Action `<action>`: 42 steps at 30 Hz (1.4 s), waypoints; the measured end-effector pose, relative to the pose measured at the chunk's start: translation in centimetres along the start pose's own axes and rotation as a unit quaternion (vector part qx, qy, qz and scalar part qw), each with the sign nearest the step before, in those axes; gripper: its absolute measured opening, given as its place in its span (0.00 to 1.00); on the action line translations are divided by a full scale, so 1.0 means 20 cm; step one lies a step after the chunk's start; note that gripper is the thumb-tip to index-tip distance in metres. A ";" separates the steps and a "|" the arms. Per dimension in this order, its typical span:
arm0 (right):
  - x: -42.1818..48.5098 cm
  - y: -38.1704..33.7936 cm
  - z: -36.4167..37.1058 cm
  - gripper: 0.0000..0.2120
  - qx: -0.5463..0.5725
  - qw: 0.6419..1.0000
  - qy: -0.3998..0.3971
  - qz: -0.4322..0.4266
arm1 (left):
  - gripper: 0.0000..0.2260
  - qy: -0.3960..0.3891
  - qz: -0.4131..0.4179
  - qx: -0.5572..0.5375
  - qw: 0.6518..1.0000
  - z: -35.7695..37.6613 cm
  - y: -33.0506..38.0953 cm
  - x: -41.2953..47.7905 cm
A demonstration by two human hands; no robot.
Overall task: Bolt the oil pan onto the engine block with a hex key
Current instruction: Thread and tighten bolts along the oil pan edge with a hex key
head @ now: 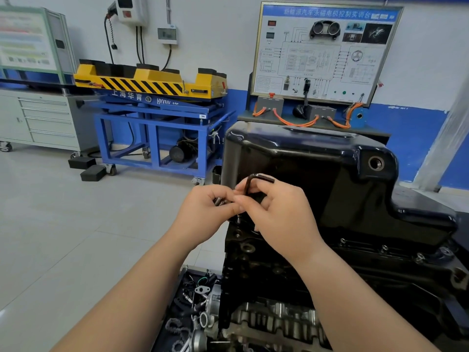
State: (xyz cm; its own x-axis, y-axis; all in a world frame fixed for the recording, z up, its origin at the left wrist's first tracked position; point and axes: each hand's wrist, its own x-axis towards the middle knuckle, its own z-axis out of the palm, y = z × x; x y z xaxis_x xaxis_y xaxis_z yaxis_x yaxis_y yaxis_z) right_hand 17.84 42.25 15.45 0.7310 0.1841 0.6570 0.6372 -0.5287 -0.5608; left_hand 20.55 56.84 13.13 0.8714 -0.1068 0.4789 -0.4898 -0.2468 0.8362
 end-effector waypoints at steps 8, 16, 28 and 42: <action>0.00 0.01 0.00 0.05 0.069 0.997 0.031 0.034 | 0.05 0.013 0.006 -0.024 1.000 0.01 0.00 -0.01; -0.01 0.01 0.01 0.02 0.045 0.998 0.035 0.028 | 0.11 0.017 0.017 -0.006 1.000 0.01 0.00 0.00; -0.01 0.01 0.02 0.04 0.049 0.994 0.082 0.045 | 0.02 0.024 0.010 -0.005 1.000 0.02 0.00 -0.02; -0.01 0.01 0.04 0.06 0.026 0.997 0.069 0.038 | 0.06 0.011 0.020 -0.001 1.000 0.00 -0.01 -0.02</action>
State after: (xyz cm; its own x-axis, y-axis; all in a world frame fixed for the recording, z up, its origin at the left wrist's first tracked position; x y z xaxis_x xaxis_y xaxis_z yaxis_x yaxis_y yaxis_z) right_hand 17.99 42.75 14.84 0.7386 0.0274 0.6736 0.5964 -0.4924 -0.6340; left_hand 20.21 56.87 12.72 0.8503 -0.0961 0.5174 -0.5242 -0.2416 0.8166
